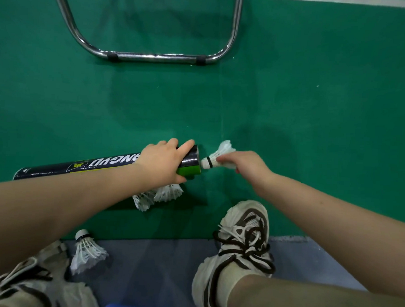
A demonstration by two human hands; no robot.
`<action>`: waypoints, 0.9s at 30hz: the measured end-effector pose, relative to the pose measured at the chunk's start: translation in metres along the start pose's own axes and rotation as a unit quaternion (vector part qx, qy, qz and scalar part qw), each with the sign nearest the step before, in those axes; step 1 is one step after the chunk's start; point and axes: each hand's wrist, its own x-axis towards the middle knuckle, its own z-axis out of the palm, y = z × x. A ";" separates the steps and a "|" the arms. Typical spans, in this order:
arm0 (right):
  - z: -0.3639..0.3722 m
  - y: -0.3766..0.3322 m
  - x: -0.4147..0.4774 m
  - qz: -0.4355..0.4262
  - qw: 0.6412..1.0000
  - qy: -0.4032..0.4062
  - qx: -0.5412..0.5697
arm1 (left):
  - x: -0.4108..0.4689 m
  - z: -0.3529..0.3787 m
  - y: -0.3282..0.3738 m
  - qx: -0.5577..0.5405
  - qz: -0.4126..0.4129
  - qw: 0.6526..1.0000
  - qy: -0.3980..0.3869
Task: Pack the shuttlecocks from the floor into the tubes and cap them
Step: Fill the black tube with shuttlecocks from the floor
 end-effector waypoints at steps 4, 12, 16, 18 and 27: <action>0.003 -0.016 -0.006 -0.085 0.996 0.001 0.030 | -0.002 -0.008 -0.006 -0.004 -0.013 1.000 0.011; 0.038 -0.028 -0.012 -0.157 0.978 -0.107 -0.084 | -0.011 -0.024 -0.014 -0.072 -0.051 0.995 0.043; 0.035 -0.043 -0.016 -0.110 0.957 -0.254 -0.091 | -0.018 -0.031 -0.025 -0.078 -0.056 0.993 0.061; 0.035 -0.048 -0.017 -0.080 0.943 -0.316 -0.072 | -0.024 -0.034 -0.027 -0.065 -0.040 0.994 0.073; 0.066 -0.065 -0.014 -0.021 0.915 -0.387 -0.110 | -0.040 -0.029 -0.033 -0.065 -0.018 0.995 0.077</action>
